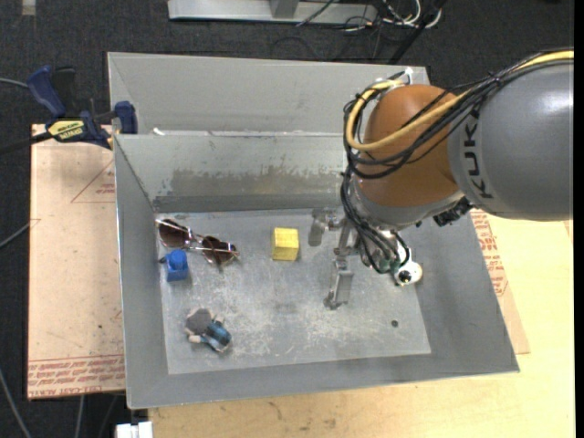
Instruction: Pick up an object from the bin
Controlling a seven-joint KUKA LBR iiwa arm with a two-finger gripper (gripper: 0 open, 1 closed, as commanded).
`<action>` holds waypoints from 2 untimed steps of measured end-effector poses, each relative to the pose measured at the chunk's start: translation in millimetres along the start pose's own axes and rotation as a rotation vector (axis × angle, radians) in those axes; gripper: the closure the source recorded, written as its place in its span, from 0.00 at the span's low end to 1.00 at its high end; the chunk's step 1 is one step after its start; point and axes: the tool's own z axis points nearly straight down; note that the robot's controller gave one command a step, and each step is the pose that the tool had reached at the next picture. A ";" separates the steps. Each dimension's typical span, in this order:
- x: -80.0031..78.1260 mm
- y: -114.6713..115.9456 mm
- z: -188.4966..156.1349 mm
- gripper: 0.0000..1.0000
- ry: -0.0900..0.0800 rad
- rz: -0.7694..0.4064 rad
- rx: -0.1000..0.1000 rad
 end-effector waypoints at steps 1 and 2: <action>-1.6 -0.2 -4.6 0.00 -0.008 0.001 0.000; -66.5 7.6 66.7 0.00 -0.019 -0.071 0.000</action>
Offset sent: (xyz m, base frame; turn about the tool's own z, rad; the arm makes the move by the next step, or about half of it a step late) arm 0.0872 0.0098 -0.1023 -0.0998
